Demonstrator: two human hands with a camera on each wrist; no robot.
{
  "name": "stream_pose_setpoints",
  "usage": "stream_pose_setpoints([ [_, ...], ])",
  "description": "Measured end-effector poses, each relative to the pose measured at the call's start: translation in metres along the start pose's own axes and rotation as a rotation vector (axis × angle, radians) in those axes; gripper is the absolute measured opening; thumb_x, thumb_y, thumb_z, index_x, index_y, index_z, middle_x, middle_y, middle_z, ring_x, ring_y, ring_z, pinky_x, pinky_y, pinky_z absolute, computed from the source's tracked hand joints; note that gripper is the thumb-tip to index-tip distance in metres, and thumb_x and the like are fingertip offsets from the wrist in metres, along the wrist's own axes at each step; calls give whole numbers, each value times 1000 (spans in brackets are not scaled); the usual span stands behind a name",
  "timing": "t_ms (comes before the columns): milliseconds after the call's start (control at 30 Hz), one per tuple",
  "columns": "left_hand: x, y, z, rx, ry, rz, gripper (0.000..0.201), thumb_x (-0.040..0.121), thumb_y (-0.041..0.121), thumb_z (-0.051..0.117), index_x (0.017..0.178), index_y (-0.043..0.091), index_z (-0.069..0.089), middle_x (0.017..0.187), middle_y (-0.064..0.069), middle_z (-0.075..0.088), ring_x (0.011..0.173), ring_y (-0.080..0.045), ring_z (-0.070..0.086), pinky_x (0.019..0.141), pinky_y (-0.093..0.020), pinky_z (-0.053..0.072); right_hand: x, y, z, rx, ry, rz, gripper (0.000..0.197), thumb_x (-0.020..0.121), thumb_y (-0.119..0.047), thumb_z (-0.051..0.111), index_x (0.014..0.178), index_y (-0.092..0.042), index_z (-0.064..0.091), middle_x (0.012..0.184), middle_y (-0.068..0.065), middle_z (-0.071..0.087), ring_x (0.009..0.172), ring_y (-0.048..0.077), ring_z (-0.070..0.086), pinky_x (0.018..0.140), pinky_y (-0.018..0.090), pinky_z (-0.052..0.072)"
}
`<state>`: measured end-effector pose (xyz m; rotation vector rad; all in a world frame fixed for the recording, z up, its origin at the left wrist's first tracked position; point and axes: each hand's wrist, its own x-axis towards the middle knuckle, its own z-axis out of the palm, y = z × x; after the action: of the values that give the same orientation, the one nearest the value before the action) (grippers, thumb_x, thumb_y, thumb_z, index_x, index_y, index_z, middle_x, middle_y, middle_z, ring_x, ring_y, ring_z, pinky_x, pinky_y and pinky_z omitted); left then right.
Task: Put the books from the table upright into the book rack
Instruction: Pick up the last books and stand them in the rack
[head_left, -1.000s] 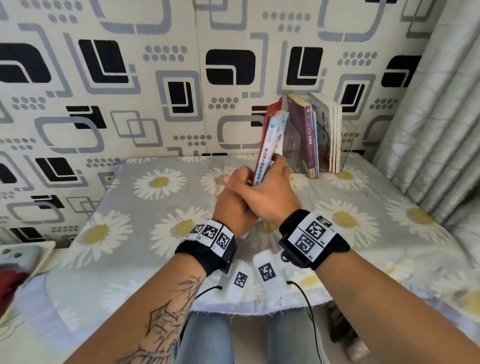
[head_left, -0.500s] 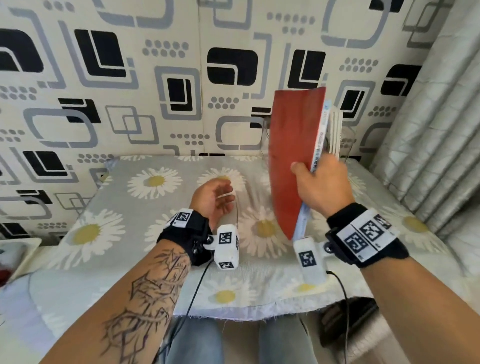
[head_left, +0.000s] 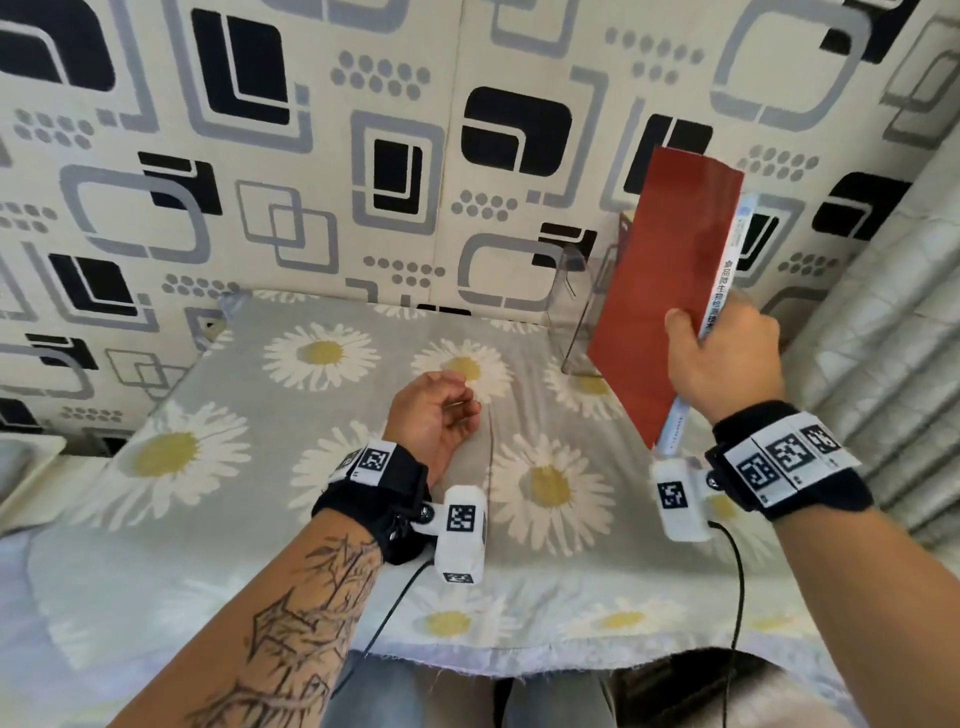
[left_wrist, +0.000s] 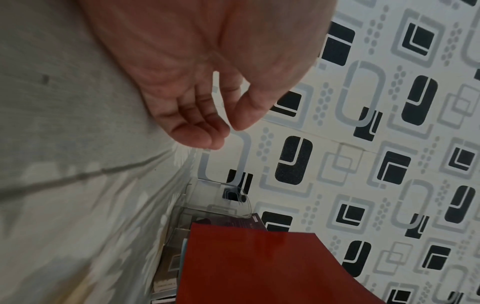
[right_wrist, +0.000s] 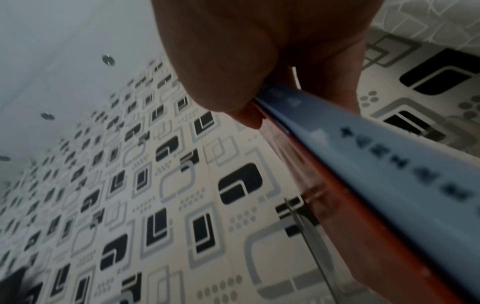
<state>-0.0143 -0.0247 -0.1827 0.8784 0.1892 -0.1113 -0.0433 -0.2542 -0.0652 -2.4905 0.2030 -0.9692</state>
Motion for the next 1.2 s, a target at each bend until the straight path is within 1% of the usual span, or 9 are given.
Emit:
stream_pose_setpoints([
  [67, 1, 0, -1, -10, 3, -2, 17, 86, -2, 47, 79, 10, 55, 68, -7, 55, 58, -19, 55, 53, -26, 47, 5, 1, 15, -16, -5, -4, 25, 95, -23, 54, 102, 0, 61, 97, 26, 67, 92, 44, 62, 73, 36, 48],
  [167, 4, 0, -2, -18, 1, 0, 18, 86, -3, 47, 79, 11, 55, 67, -7, 55, 58, -19, 55, 53, -26, 47, 16, 1, 39, -48, -29, -22, 28, 95, -24, 52, 109, -1, 60, 96, 26, 68, 88, 44, 64, 74, 40, 51],
  [433, 8, 0, -4, -13, -12, -9, 19, 87, -4, 46, 80, 10, 56, 66, -7, 55, 55, -18, 55, 52, -26, 46, 46, -10, 85, -217, -64, -79, 32, 96, -30, 47, 112, -5, 56, 96, 22, 67, 85, 44, 65, 71, 46, 53],
  [533, 8, -1, -3, -9, -10, -8, 18, 87, -4, 46, 81, 10, 56, 66, -7, 54, 54, -18, 54, 52, -26, 45, 52, -10, 100, -239, -97, -115, 37, 98, -36, 44, 114, -5, 55, 97, 22, 68, 85, 44, 65, 69, 46, 51],
  [767, 8, 0, -2, -2, -11, -8, 19, 87, -4, 45, 80, 10, 55, 67, -8, 54, 55, -18, 54, 51, -26, 45, 50, 0, 121, -76, -135, -79, 59, 97, -58, 36, 111, -4, 56, 97, 22, 68, 87, 42, 66, 67, 40, 50],
  [900, 7, 0, -2, -5, -12, -16, 19, 87, -4, 45, 79, 10, 56, 65, -7, 54, 55, -18, 53, 52, -26, 45, 51, 9, 120, -29, -243, -21, 61, 95, -58, 45, 119, -2, 53, 101, 22, 68, 93, 42, 65, 71, 37, 49],
  [1000, 6, 1, -2, -5, 1, -18, 20, 87, -4, 44, 80, 10, 56, 64, -7, 55, 54, -18, 54, 52, -26, 45, 48, 12, 115, 46, -336, 52, 58, 91, -54, 57, 123, -6, 53, 101, 13, 68, 93, 35, 65, 72, 28, 44],
  [1100, 2, 1, 0, -13, 2, -16, 21, 87, -5, 43, 80, 10, 56, 63, -6, 56, 52, -18, 54, 52, -26, 45, 42, 17, 104, 152, -317, 104, 56, 84, -48, 69, 123, -10, 55, 97, 0, 63, 86, 18, 58, 75, 25, 42],
  [1200, 4, 3, 1, -16, 7, -19, 21, 87, -5, 43, 80, 10, 56, 61, -6, 56, 52, -18, 54, 52, -27, 44, 36, 21, 92, 279, -180, 137, 47, 81, -38, 74, 119, -14, 60, 102, -6, 66, 92, 14, 63, 84, 29, 51],
])
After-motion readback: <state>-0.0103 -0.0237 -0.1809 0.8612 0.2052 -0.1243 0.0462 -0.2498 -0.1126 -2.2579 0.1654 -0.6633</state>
